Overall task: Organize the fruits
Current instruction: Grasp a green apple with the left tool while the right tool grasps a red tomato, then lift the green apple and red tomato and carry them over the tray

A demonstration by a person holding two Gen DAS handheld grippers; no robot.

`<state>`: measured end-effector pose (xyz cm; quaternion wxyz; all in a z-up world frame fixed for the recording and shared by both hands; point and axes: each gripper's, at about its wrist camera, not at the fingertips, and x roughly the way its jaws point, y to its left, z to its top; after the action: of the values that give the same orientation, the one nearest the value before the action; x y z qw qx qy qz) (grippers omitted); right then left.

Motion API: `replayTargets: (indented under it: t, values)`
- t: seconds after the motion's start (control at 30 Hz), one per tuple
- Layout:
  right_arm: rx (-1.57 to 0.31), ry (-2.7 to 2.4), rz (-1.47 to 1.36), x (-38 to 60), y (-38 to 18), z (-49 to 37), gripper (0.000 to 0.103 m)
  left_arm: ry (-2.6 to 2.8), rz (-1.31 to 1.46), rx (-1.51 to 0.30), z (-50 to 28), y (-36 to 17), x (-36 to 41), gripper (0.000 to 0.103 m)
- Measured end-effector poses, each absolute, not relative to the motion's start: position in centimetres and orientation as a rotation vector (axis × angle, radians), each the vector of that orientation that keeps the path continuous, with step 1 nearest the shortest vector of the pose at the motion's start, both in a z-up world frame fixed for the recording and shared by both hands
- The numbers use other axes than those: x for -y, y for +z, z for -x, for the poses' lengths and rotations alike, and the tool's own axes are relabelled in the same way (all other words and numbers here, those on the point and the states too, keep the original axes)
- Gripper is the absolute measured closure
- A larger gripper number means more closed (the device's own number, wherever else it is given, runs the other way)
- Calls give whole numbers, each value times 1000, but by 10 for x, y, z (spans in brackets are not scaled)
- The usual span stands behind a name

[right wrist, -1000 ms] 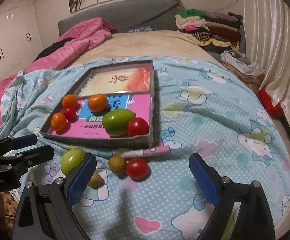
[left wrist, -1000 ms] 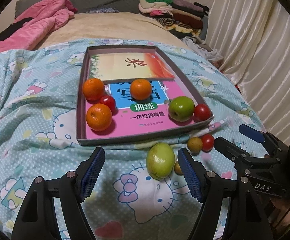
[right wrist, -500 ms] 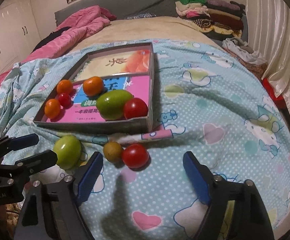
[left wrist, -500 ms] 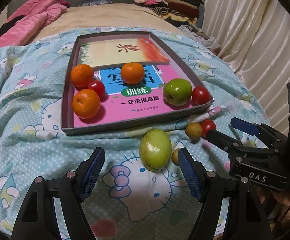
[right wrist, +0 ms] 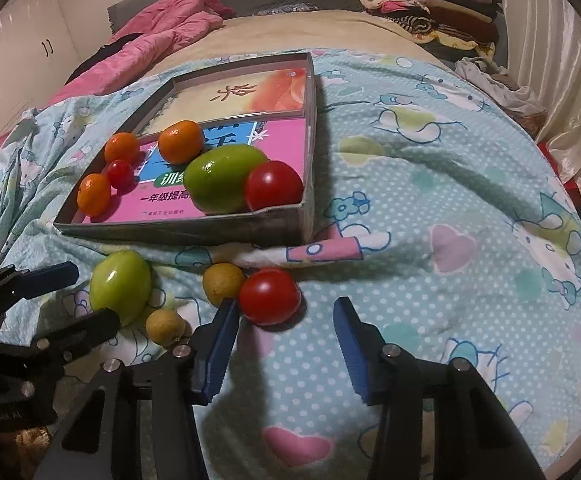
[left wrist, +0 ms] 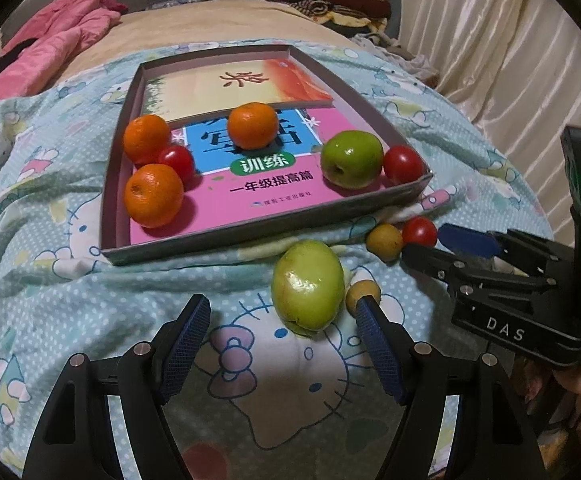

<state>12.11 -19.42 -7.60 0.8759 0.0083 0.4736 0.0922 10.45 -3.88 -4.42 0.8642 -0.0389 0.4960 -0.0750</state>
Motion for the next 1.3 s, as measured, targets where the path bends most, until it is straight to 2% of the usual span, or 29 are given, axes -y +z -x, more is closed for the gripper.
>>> replayTargets:
  t: [0.13,0.23,0.47,0.73,0.8,0.97,1.3]
  values:
    - [-988,218,-26,193,-77,-126,57,-162,58,-1040,-108,-47,44,31]
    - [-987,243,-32,192,-77,-127,62,-168,61,-1051,-111,-51,44,39]
    - [-996,311,-108,197,-80,-132,72,-183,126,-1071,-119,-56,38,40]
    - [-986,345,-163,202,-78,-132,72,-186,153,-1058,-125,-59,38,42]
    - [-982,350,-160,201,-76,-132,72,-190,156,-1050,-126,-59,38,45]
    - [-966,358,-167,202,-73,-130,72,-219,165,-1035,-128,-59,41,62]
    - [-887,413,-182,199,-55,-120,72,-217,221,-985,-118,-37,24,62]
